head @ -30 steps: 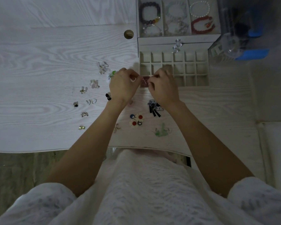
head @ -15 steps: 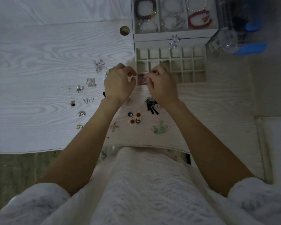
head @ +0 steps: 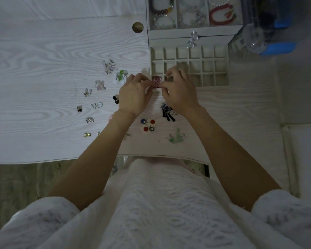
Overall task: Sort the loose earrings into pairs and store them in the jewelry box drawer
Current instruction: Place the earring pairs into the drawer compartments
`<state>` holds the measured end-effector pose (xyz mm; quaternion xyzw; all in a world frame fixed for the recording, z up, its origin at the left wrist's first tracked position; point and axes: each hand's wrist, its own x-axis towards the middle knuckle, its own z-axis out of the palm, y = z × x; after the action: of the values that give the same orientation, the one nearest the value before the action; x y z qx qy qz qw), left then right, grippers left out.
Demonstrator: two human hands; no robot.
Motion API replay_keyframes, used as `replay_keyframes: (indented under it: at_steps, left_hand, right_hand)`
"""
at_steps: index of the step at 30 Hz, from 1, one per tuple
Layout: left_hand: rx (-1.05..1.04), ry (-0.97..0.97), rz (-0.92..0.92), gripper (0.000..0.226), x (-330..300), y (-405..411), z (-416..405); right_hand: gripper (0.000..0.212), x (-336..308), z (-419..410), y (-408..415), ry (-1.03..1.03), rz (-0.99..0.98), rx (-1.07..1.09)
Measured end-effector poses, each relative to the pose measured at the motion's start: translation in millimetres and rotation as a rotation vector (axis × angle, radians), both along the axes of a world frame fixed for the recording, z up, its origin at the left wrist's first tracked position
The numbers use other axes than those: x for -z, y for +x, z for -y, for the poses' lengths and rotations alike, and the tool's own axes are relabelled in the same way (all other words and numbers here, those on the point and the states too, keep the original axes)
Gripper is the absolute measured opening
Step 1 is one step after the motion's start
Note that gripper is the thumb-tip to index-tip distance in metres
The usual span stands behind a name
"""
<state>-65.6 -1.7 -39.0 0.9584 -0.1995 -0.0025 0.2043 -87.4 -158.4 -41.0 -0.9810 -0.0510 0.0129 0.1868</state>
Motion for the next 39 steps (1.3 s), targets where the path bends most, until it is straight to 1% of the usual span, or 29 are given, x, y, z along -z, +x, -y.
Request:
replay_keyframes:
  at_steps: [1, 3, 5, 7, 9, 11, 13, 14, 16, 20, 22, 25, 27, 32, 35, 37, 39]
  left_hand:
    - [0.022, 0.021, 0.015, 0.017, -0.1, -0.2, -0.1]
    - [0.048, 0.035, 0.024, 0.019, -1.4, -1.0, -0.1]
    - [0.036, -0.016, 0.028, 0.018, -7.2, -6.4, 1.9]
    - [0.037, -0.103, 0.018, 0.015, -14.5, -19.5, 7.4]
    - [0.063, -0.144, -0.023, 0.013, -17.9, -36.6, 14.6]
    - [0.073, -0.066, -0.140, 0.024, -14.3, -50.7, 21.6]
    - [0.066, 0.056, -0.285, 0.046, -7.0, -56.6, 26.8]
    - [0.061, 0.089, -0.331, 0.054, -4.1, -57.2, 29.0]
    - [0.058, 0.093, -0.347, 0.058, -0.7, -55.9, 33.5]
    - [0.044, 0.035, -0.338, 0.043, 5.9, -50.1, 36.6]
    - [0.043, 0.011, -0.355, 0.034, 7.6, -48.3, 34.9]
    - [0.050, -0.013, -0.330, 0.018, 9.2, -48.4, 32.5]
    - [0.063, -0.025, -0.312, 0.014, 9.8, -48.0, 32.2]
    - [0.086, -0.061, -0.310, 0.010, 7.7, -44.0, 34.4]
    - [0.066, -0.087, -0.322, 0.007, 7.0, -41.3, 32.0]
    - [0.042, -0.163, -0.323, 0.007, 5.2, -40.2, 28.9]
    - [-0.010, -0.281, -0.346, 0.008, 0.1, -40.0, 26.7]
  right_hand:
    - [0.025, -1.7, 0.7, -1.4, 0.031, -0.003, 0.014]
    - [0.024, -9.8, 4.9, -7.8, 0.172, 0.016, 0.112]
    - [0.021, -19.6, 14.9, -22.5, 0.305, 0.057, 0.239]
    - [0.018, -25.3, 26.9, -45.3, 0.352, 0.051, 0.297]
    - [0.017, -22.3, 35.2, -69.2, 0.364, -0.016, 0.317]
    - [0.023, -10.9, 37.4, -84.8, 0.334, -0.122, 0.312]
    - [0.038, 0.7, 32.5, -88.5, 0.316, -0.206, 0.269]
    - [0.043, 4.7, 28.3, -87.7, 0.311, -0.228, 0.237]
    - [0.045, 8.8, 18.9, -82.8, 0.278, -0.222, 0.177]
    - [0.024, 8.7, 12.8, -68.6, 0.145, -0.119, 0.120]
    - [0.019, 7.8, 16.4, -64.7, 0.117, -0.116, 0.138]
    - [0.017, 7.4, 26.0, -67.9, 0.214, -0.145, 0.261]
    - [0.015, 7.7, 32.9, -70.9, 0.266, -0.154, 0.317]
    - [0.008, 5.3, 37.6, -73.1, 0.322, -0.117, 0.311]
    - [0.005, -0.3, 35.9, -71.4, 0.364, -0.130, 0.289]
    - [0.005, -8.1, 33.8, -68.9, 0.456, -0.127, 0.300]
    - [0.003, -18.5, 30.6, -64.7, 0.565, -0.094, 0.319]
